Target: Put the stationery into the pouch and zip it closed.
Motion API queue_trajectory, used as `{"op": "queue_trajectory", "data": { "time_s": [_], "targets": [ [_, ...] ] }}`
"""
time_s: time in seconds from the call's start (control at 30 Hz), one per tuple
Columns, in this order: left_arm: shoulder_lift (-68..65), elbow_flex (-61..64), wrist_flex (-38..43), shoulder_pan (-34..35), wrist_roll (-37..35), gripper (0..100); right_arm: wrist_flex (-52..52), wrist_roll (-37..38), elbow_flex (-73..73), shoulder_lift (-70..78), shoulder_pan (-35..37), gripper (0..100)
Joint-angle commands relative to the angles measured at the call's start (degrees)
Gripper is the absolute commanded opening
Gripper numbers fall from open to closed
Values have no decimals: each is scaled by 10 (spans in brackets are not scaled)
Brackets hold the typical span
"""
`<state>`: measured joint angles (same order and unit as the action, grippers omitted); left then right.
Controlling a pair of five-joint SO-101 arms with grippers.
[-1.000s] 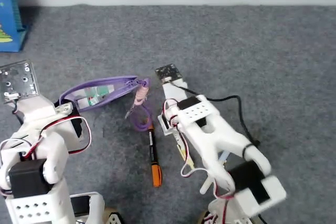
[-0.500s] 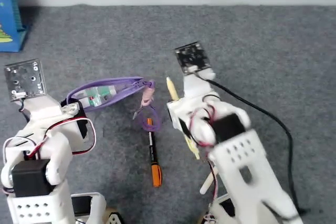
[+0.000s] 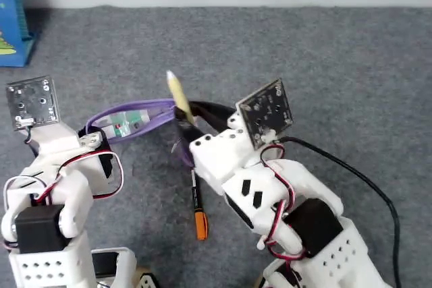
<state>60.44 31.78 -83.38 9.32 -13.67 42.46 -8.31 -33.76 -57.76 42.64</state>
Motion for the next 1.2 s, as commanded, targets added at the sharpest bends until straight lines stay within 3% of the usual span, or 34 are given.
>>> {"op": "queue_trajectory", "data": {
  "time_s": [0.0, 0.37, 0.6, 0.93, 1.07, 1.17],
  "targets": [
    [-4, 0, 5, -4, -4, 12, -100, -42, 10, -13, 17, 8],
    [-4, 0, 5, -4, -4, 12, -592, -65, -222, 0, 21, 8],
    [-4, 7, 6, -3, -4, 12, -742, -65, -237, 121, 18, 8],
    [-4, 17, 9, -3, -2, 12, -815, -48, -244, 262, -10, 15],
    [-4, 17, 9, -3, -2, 12, -812, 4, -275, 236, 3, 112],
    [-4, 17, 9, -3, -2, 12, -742, 29, -287, 184, 19, 179]
  ]
}}
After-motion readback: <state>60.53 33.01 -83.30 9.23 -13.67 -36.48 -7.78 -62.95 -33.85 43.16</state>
